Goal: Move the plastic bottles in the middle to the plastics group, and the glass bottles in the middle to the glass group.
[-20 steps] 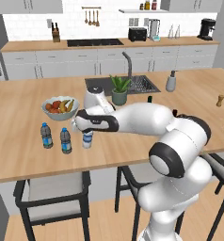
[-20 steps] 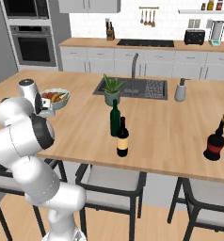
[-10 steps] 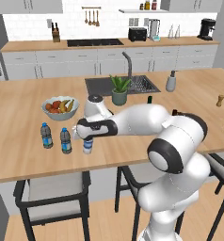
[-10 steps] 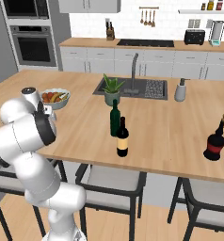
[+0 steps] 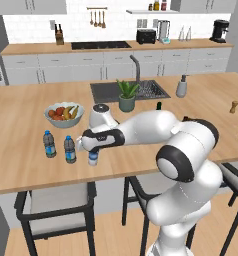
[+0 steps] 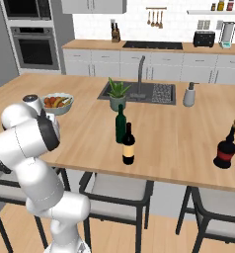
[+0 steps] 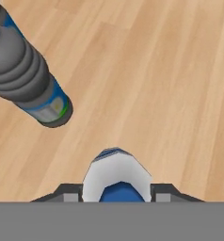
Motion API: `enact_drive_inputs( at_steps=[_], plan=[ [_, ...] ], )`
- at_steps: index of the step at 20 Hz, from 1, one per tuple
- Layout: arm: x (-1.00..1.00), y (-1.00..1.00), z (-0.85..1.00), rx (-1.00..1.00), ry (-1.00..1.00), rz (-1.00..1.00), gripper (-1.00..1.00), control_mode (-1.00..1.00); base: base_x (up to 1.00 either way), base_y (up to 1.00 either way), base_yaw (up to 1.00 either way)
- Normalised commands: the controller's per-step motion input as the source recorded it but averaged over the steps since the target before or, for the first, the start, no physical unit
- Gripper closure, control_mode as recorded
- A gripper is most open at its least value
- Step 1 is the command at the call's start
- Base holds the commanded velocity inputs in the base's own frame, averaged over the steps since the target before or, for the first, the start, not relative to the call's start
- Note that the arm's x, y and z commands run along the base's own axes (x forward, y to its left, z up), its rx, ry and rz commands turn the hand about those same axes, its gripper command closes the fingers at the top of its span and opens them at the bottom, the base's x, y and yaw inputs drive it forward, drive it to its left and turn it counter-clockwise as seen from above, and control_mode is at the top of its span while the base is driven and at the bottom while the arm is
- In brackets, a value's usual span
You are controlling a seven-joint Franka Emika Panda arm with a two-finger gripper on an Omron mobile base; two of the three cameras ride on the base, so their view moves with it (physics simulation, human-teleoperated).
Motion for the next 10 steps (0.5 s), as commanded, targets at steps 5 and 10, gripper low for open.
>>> enact_drive_inputs(
  at_steps=[5, 10],
  plan=[
    [0.00, 0.12, 0.01, 0.00, -0.02, 0.00, 1.00, -1.00, 0.00, 0.00, 0.00],
    [0.00, 0.09, 0.00, 0.00, -0.01, 0.00, 1.00, -1.00, 0.00, 0.00, 0.00]
  ],
)
